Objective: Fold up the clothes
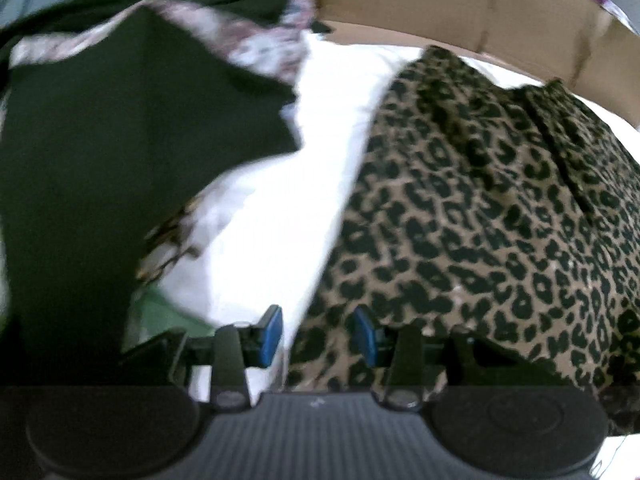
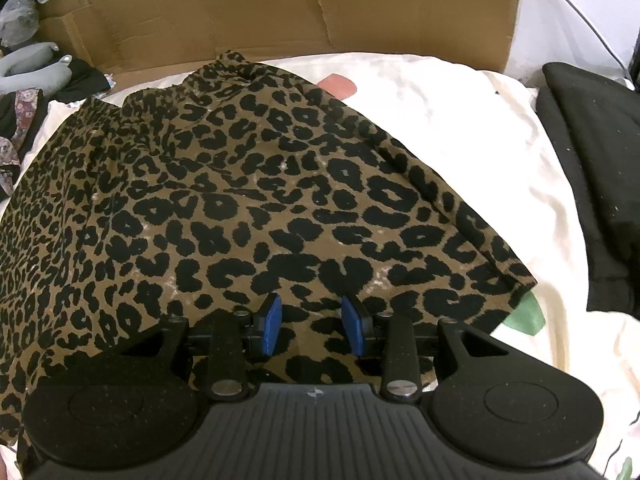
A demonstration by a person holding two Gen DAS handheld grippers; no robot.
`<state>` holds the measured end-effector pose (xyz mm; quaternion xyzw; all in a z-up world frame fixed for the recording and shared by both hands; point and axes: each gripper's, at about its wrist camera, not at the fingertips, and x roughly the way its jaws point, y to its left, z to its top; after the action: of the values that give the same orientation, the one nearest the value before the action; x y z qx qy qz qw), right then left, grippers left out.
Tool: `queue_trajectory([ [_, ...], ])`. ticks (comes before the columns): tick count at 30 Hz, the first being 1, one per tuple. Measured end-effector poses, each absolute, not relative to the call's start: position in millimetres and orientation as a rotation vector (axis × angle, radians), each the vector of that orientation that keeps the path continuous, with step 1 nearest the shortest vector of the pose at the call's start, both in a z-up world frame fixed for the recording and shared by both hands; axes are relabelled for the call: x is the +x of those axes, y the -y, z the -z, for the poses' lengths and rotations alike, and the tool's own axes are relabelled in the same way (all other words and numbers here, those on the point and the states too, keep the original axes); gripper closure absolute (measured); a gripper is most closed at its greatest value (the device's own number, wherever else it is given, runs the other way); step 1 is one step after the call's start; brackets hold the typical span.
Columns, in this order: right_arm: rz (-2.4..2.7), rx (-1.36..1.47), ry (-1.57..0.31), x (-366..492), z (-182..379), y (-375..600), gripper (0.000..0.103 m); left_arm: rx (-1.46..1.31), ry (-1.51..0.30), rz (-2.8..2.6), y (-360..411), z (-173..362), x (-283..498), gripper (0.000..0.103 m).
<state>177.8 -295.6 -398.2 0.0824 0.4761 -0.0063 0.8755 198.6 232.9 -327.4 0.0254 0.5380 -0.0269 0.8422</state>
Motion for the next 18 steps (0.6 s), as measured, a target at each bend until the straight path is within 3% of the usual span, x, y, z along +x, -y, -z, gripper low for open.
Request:
queue_trajectory([
  [13, 0.009, 0.148, -0.998, 175, 397, 294, 0.062, -0.064, -1.134, 0.003, -251, 352, 171, 0.060],
  [18, 0.007, 0.141, -0.997, 171, 397, 294, 0.057, -0.039, -1.112, 0.039, -252, 356, 164, 0.055],
])
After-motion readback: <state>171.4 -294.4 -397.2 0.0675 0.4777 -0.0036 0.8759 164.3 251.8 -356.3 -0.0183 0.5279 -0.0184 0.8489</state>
